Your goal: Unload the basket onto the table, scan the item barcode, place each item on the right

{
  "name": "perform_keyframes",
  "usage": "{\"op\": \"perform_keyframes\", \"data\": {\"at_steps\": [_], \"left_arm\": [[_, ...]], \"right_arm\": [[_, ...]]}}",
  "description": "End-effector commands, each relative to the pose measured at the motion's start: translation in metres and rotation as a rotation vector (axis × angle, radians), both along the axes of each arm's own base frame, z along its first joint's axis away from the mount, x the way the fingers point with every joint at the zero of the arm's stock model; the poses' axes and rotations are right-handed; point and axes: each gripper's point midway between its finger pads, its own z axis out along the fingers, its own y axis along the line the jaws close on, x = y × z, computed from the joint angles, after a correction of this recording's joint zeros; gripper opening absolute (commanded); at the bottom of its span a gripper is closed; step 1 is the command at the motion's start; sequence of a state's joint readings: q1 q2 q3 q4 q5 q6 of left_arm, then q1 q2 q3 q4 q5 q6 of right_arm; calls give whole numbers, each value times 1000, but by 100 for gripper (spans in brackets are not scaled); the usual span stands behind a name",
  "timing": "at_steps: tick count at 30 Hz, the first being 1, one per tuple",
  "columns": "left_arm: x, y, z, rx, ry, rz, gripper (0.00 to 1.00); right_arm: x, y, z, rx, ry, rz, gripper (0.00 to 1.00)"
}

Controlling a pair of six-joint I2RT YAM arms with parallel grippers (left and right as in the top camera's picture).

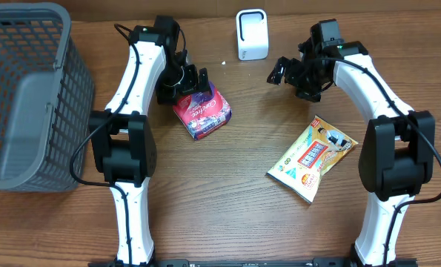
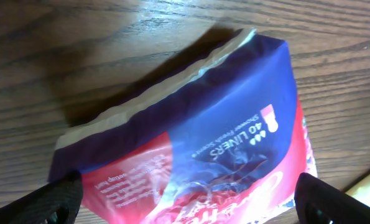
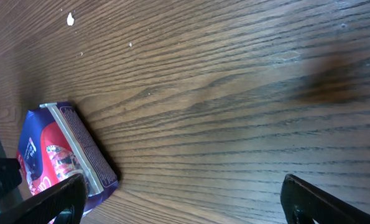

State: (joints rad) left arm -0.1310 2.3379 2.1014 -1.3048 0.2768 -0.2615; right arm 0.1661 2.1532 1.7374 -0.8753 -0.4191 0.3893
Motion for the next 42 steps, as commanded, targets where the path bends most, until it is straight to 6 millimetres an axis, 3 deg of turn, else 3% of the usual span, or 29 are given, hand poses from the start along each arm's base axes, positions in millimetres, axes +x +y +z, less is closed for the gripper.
{"op": "perform_keyframes", "data": {"at_steps": [1, 3, 5, 12, 16, 20, 26, 28, 32, 35, 37, 39, 42], "left_arm": [[1, 29, -4, 180, -10, 37, 98], [2, 48, -5, 282, -10, 89, 94], [2, 47, -5, 254, -9, 65, 92], [-8, 5, -11, -25, 17, -59, 92], [-29, -20, -31, -137, 71, -112, 93], [-49, -25, -57, -131, 128, -125, 91], [-55, -28, -55, -152, 149, -124, 64], [-54, -28, -52, -152, 149, -124, 48], [-49, -29, -41, -153, 141, -124, 43], [-42, -29, -26, -147, 123, -126, 36], [-35, -25, -9, -122, 99, -128, 17], [-28, -20, 6, -84, 74, -130, 7], [-21, -14, 24, -44, 41, -127, 4]], "right_arm": [[3, 12, 22, 13, -57, 26, 100], [2, 16, 21, 7, -67, 48, 100], [0, 22, 22, -1, -86, 90, 100], [-2, 30, 22, -11, -112, 146, 100], [-2, 30, 22, -11, -110, 147, 100], [-2, 30, 22, -11, -110, 147, 100], [-3, 30, 22, -11, -109, 147, 100], [-3, 30, 21, -11, -105, 147, 100], [-4, 29, 21, -12, -101, 147, 100], [-4, 29, 21, -12, -102, 146, 100], [-4, 29, 21, -12, -102, 147, 100], [-4, 29, 21, -12, -102, 147, 100], [-4, 29, 21, -12, -102, 147, 100]]}}
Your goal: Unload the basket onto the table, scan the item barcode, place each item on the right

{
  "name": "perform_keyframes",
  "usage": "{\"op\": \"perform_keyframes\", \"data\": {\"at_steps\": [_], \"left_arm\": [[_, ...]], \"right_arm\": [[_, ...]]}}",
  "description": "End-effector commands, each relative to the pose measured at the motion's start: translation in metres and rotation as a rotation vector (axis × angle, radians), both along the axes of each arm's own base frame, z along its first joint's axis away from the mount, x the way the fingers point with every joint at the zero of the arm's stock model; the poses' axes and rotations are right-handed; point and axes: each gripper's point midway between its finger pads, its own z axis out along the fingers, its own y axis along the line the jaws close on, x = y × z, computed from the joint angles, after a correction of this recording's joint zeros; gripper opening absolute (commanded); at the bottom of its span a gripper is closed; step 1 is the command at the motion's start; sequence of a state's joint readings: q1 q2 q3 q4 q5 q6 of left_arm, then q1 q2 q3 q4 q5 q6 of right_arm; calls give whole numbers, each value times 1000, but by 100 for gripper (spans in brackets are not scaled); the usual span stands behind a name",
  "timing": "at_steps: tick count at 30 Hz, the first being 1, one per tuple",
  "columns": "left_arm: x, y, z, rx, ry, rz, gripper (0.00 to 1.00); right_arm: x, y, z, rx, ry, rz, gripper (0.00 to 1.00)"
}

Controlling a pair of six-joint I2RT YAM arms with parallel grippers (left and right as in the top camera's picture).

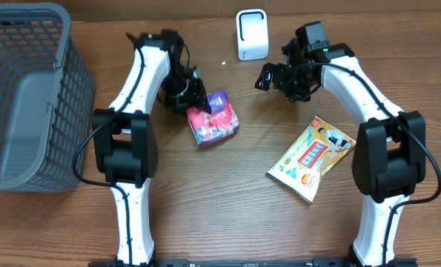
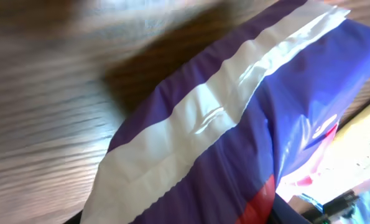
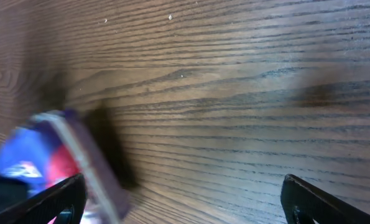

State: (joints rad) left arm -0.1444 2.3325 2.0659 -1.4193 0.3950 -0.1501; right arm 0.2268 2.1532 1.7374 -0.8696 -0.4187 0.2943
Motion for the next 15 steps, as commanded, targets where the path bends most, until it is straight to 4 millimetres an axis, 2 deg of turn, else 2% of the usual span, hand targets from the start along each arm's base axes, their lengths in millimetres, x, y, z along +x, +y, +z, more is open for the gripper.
{"op": "perform_keyframes", "data": {"at_steps": [1, 5, 9, 10, 15], "left_arm": [[20, 9, 28, 77, -97, -4, 4], [26, 32, 46, 219, -129, 49, 4], [26, 81, 71, 505, -155, 181, 4], [24, 99, 83, 611, -171, 239, 4], [32, 119, 100, 729, -239, 362, 4]], "right_arm": [[5, 1, 21, 10, -51, 6, 100], [5, 1, 21, 10, -51, 6, 100], [5, 1, 21, 10, -51, 6, 100], [5, 1, 21, 11, -52, 6, 100], [6, 1, 21, 11, -54, 6, 100]]}}
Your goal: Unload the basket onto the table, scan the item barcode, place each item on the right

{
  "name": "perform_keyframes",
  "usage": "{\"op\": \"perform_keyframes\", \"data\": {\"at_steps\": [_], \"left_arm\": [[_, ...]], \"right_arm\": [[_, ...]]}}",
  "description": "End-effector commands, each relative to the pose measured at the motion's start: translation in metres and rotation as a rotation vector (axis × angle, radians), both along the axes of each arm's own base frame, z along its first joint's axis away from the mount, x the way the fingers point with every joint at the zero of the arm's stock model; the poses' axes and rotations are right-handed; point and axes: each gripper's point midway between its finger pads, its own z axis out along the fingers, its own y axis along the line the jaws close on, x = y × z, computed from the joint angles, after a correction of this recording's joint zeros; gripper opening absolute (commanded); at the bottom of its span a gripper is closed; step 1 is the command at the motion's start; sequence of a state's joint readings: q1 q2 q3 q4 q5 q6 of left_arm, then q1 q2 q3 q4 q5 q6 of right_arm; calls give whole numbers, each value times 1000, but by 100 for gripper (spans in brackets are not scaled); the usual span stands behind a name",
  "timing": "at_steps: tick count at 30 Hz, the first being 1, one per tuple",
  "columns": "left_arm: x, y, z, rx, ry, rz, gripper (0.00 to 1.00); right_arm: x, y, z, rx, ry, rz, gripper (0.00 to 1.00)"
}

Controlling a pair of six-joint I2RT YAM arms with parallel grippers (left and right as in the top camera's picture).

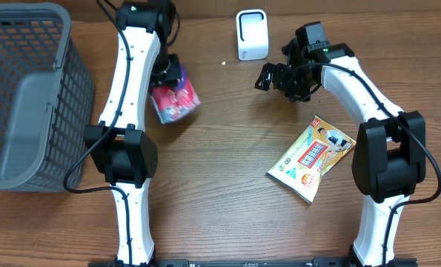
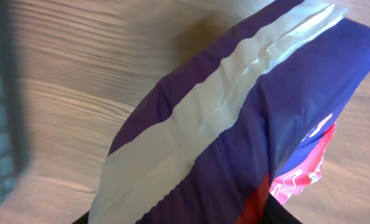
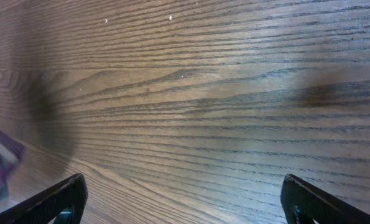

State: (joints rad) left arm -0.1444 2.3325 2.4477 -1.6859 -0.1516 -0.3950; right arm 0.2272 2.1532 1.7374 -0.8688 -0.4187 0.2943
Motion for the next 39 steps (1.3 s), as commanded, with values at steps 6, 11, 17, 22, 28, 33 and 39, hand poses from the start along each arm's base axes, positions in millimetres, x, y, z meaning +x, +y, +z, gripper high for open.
{"op": "perform_keyframes", "data": {"at_steps": [6, 11, 17, 22, 28, 33, 39], "left_arm": [[8, 56, 26, 403, -164, 250, 4], [-1, 51, 11, 465, -112, 213, 4], [-21, 47, -13, 615, -37, 159, 4], [-36, 8, -33, 507, 42, 86, 8], [-57, -52, -49, 320, 116, 34, 18], [-66, -82, -51, 295, 120, -25, 18], [-60, -81, -43, 400, 53, -73, 10]], "right_arm": [[6, 1, 21, 11, -53, 5, 100], [6, 1, 21, 11, -54, 5, 100], [6, 1, 21, 11, -53, 5, 100], [6, 1, 21, 11, -54, 5, 100], [6, 0, 21, 11, -53, 4, 100], [5, -3, 20, 9, -46, -1, 100], [4, -9, 19, 6, -31, -15, 100]]}}
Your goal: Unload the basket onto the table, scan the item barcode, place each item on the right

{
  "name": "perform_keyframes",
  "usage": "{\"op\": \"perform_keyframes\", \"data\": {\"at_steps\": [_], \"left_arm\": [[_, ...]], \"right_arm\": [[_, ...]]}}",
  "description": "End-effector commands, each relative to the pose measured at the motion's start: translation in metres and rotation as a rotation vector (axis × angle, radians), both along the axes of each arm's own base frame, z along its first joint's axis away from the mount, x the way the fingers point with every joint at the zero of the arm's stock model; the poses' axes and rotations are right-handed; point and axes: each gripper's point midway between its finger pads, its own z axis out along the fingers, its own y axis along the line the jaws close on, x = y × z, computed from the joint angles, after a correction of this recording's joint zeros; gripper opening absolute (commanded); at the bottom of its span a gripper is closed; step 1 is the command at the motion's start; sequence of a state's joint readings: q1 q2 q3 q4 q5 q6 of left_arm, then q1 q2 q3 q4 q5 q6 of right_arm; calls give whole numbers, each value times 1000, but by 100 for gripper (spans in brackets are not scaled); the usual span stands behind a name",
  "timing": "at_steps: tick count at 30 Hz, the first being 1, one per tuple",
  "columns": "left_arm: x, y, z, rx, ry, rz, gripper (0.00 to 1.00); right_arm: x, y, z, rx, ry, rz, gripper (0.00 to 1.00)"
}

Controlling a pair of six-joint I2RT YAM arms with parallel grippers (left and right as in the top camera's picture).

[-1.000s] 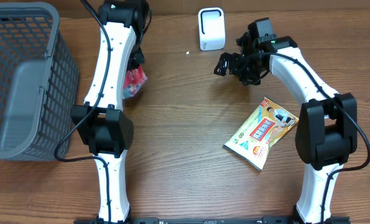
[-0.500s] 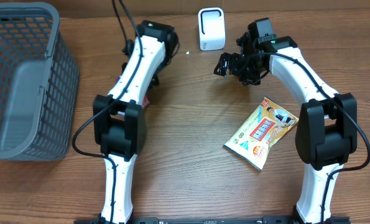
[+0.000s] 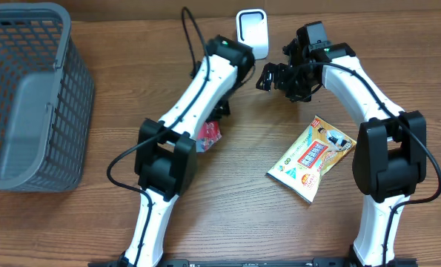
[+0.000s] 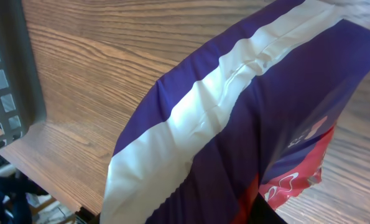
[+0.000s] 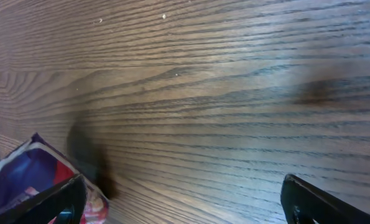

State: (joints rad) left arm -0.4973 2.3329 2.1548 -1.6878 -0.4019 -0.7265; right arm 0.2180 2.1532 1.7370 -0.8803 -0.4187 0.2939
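Observation:
The purple and red liner pack [image 4: 247, 124] fills the left wrist view, its white sealed seam toward the camera. My left gripper [image 4: 177, 213] is shut on it, with the fingertips mostly hidden behind the pack. In the overhead view only a red corner of the pack [image 3: 210, 135] shows under the left arm, whose wrist is just left of the white scanner [image 3: 251, 33]. My right gripper [image 3: 276, 74] hangs open to the right of the scanner with nothing between its fingers [image 5: 63, 199]. The pack's corner [image 5: 23, 177] shows at that view's lower left.
A grey mesh basket [image 3: 27, 96] stands at the far left, and its wall [image 4: 10, 74] also shows in the left wrist view. A yellow snack bag [image 3: 313, 157] lies on the wooden table right of centre, below the right arm.
My left arm has moved right with the pack, from beside the basket to just left of the scanner. The pack now shows again in the right wrist view. The right arm has not moved.
My left gripper stood open around the pack lying on the table. Then it was shut on the pack, tilted up from the table. Then it held the pack up at the left near the basket, and now close to the scanner.

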Motion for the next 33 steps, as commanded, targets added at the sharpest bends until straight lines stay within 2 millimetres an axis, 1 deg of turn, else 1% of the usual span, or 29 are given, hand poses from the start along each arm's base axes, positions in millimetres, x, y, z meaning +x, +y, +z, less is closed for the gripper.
{"op": "perform_keyframes", "data": {"at_steps": [1, 2, 3, 5, 7, 9, 10, 11, 14, 16, 19, 21, 22, 24, 26, 29, 33], "left_arm": [[10, 13, 10, 84, -65, -9, 10], [13, 19, 12, 105, -85, 7, 11], [16, 26, 14, 116, -102, 31, 11], [21, 39, 15, 111, -120, 93, 11], [23, 47, 12, 52, -105, 159, 10], [24, 50, 7, -32, -83, 223, 4], [24, 50, 4, -78, -69, 249, 4], [26, 47, -1, -163, -41, 266, 4], [29, 39, -7, -307, 1, 268, 4], [31, 34, -9, -369, 15, 259, 4], [32, 30, -9, -407, 27, 248, 4], [32, 30, -9, -407, 27, 248, 4], [32, 29, -9, -412, 29, 247, 4], [30, 25, -9, -432, 38, 247, 4], [30, 26, -7, -430, 39, 245, 4], [33, 26, -4, -436, 28, 242, 4], [38, 23, 7, -453, 4, 235, 5]], "right_arm": [[4, -6, 20, 8, -37, -7, 100], [3, -5, 20, 13, -31, -7, 100], [2, -3, 21, 29, -24, -1, 95], [-4, 6, 25, 95, -2, 23, 71], [-12, 19, 28, 153, 18, 52, 50], [-19, 37, 27, 207, 22, 95, 33], [-22, 46, 26, 234, 19, 117, 29], [-26, 62, 25, 280, 14, 147, 21], [-32, 91, 18, 351, 59, 127, 16], [-36, 110, 17, 394, 74, 143, 13], [-44, 137, 11, 416, 82, 177, 10], [-49, 150, 4, 414, 102, 173, 9], [-51, 155, -4, 402, 123, 154, 8], [-52, 158, -22, 371, 163, 111, 8], [-52, 157, -31, 365, 180, 104, 7], [-51, 151, -40, 358, 199, 88, 8], [-54, 150, -50, 347, 221, 84, 9]]}}
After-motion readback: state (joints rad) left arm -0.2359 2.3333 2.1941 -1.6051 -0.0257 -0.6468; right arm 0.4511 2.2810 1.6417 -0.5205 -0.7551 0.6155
